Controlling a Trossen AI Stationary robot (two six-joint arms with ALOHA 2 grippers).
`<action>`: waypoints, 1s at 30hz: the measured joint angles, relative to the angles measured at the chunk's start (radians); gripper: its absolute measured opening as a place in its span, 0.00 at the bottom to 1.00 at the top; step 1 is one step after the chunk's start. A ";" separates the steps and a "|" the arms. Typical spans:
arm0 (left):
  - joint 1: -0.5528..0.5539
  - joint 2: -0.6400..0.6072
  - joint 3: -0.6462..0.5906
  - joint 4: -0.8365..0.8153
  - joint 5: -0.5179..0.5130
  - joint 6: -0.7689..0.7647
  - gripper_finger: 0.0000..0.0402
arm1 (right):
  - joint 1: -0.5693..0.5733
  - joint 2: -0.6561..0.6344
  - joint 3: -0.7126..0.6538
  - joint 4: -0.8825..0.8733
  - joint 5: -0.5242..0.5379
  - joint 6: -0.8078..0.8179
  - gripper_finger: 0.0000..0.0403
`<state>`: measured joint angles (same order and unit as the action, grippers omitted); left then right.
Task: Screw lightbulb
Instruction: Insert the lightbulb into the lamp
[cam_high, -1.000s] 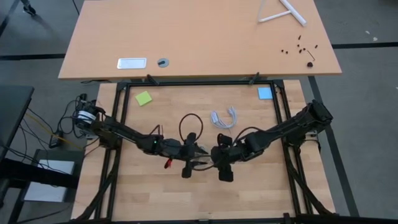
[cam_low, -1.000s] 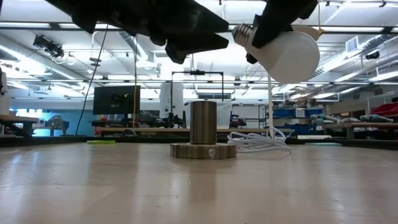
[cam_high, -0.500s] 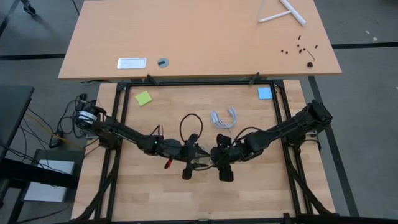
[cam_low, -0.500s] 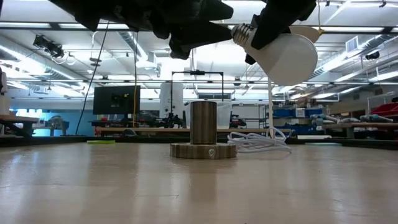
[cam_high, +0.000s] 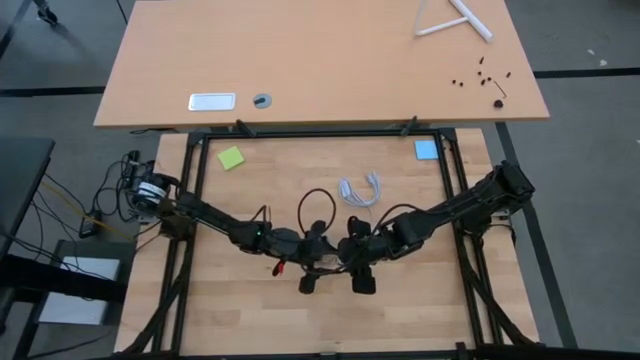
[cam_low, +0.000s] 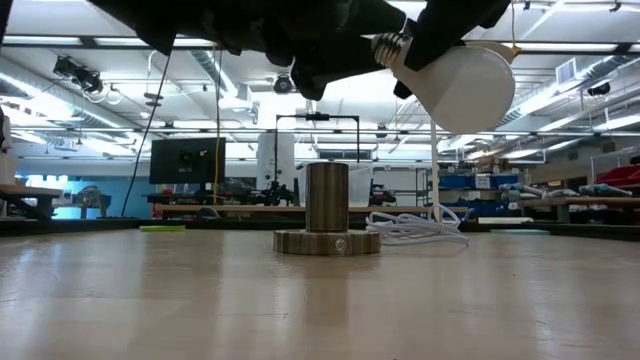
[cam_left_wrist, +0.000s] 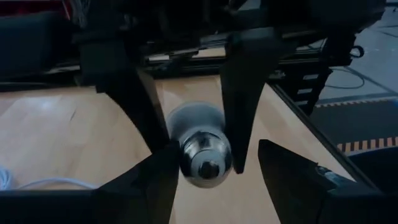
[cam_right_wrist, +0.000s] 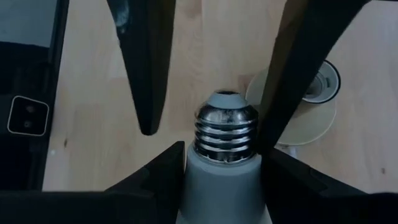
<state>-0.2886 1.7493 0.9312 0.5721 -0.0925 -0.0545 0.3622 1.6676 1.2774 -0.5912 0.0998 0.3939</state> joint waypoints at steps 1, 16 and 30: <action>0.000 0.000 0.002 -0.011 0.000 -0.001 0.56 | 0.000 0.000 0.000 0.000 0.000 -0.002 0.48; -0.002 0.000 0.003 -0.024 -0.001 -0.001 0.53 | -0.005 0.000 0.000 0.009 -0.008 -0.005 0.48; 0.005 0.000 0.002 -0.025 -0.007 -0.088 0.53 | -0.005 0.000 0.000 0.003 -0.023 0.018 0.48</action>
<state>-0.2832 1.7493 0.9337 0.5472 -0.0998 -0.1425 0.3573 1.6676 1.2774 -0.5880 0.0767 0.4122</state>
